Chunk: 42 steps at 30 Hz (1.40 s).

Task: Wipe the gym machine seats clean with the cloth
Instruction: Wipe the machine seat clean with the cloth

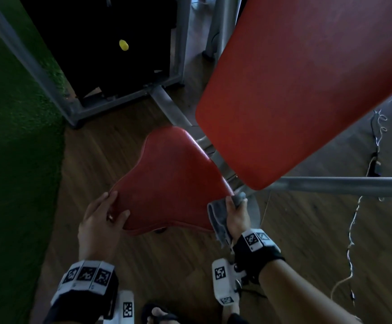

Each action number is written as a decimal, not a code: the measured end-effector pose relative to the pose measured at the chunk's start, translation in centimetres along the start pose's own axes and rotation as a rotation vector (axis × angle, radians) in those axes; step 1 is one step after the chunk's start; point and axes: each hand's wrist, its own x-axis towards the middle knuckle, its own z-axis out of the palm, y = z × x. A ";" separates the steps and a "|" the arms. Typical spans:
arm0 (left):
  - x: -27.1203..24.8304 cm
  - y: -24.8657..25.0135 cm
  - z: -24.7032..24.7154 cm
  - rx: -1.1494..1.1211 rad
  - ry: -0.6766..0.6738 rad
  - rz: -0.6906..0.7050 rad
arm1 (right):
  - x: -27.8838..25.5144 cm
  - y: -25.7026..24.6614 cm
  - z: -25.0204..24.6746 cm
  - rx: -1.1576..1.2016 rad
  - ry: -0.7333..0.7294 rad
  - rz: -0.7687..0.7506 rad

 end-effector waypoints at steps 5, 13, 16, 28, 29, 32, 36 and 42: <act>-0.4 0.6 0.0 0.034 0.009 -0.025 | -4.9 1.5 1.7 0.010 0.030 0.033; -0.3 1.1 0.1 0.065 -0.001 -0.026 | -0.7 0.4 -0.1 0.034 0.017 -0.011; -0.3 1.2 0.2 0.049 0.013 -0.030 | -1.1 0.2 -0.4 0.019 0.006 -0.046; -0.6 1.3 0.3 0.085 0.012 -0.039 | -1.5 0.8 -0.3 0.066 -0.003 -0.027; -0.6 1.3 0.3 0.084 0.014 -0.043 | -1.9 0.9 -0.2 0.072 -0.001 -0.035; -0.6 1.3 0.3 0.083 0.018 -0.059 | -4.1 2.3 0.8 0.103 -0.003 -0.039; -0.7 1.6 0.5 0.076 0.027 -0.067 | -4.1 2.8 1.1 0.137 -0.018 -0.041; -0.6 1.4 0.6 0.080 0.012 -0.087 | -0.4 1.0 -0.7 -0.057 -0.071 -0.080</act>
